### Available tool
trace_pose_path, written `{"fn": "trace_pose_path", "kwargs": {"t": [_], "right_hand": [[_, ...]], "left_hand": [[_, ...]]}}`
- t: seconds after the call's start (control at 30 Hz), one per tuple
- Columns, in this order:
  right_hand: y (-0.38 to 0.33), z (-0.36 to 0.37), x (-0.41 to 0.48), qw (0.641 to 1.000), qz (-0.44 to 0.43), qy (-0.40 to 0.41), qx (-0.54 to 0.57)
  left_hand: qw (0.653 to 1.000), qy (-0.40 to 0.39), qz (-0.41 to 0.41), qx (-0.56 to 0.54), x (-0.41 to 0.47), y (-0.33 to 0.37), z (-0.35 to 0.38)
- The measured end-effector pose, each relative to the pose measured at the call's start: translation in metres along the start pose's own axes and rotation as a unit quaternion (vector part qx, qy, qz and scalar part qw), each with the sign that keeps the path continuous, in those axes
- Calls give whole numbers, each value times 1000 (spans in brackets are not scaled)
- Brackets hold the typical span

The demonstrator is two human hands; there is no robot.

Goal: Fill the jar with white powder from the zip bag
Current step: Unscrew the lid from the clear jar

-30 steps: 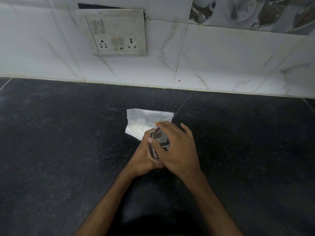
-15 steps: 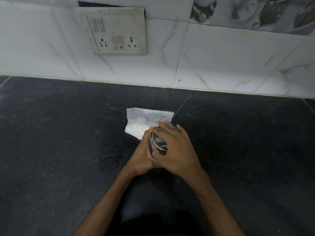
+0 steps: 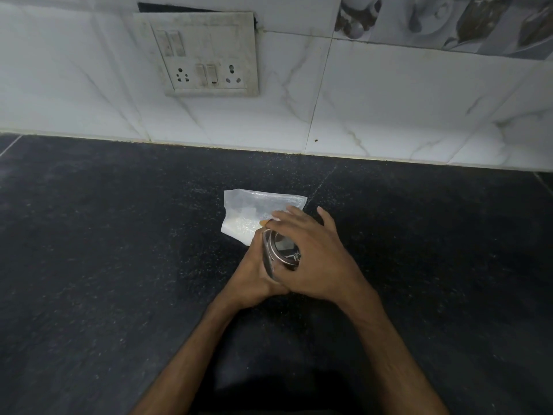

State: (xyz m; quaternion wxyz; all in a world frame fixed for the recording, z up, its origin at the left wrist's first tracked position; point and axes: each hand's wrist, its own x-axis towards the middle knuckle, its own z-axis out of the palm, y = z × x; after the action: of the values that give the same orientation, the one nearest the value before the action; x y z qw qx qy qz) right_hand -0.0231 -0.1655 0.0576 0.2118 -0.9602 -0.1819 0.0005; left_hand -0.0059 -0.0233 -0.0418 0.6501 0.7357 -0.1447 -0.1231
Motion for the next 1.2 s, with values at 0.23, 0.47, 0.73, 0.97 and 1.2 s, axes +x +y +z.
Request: {"fn": "trace_pose_path", "kwargs": {"t": [0.23,0.47,0.73,0.97,1.2], "right_hand": [[-9,20,-8,991,64,119,19],[-6,7,-10,992,47,120,15],[8,2,-9,992,74,82,62],[6,15,-7,986,77,120,86],[0,-25,6,993,116,-30,-13]], "left_hand": [[1000,1,-3,-14,-2,5,0],[1000,-1,-6,-13,-3,8,1],[1000,8,-15,-23,-7,13,1],[1000,5,-16,-17,-7,15,1],[999,-7,-28,-14,-6,15,1]]}}
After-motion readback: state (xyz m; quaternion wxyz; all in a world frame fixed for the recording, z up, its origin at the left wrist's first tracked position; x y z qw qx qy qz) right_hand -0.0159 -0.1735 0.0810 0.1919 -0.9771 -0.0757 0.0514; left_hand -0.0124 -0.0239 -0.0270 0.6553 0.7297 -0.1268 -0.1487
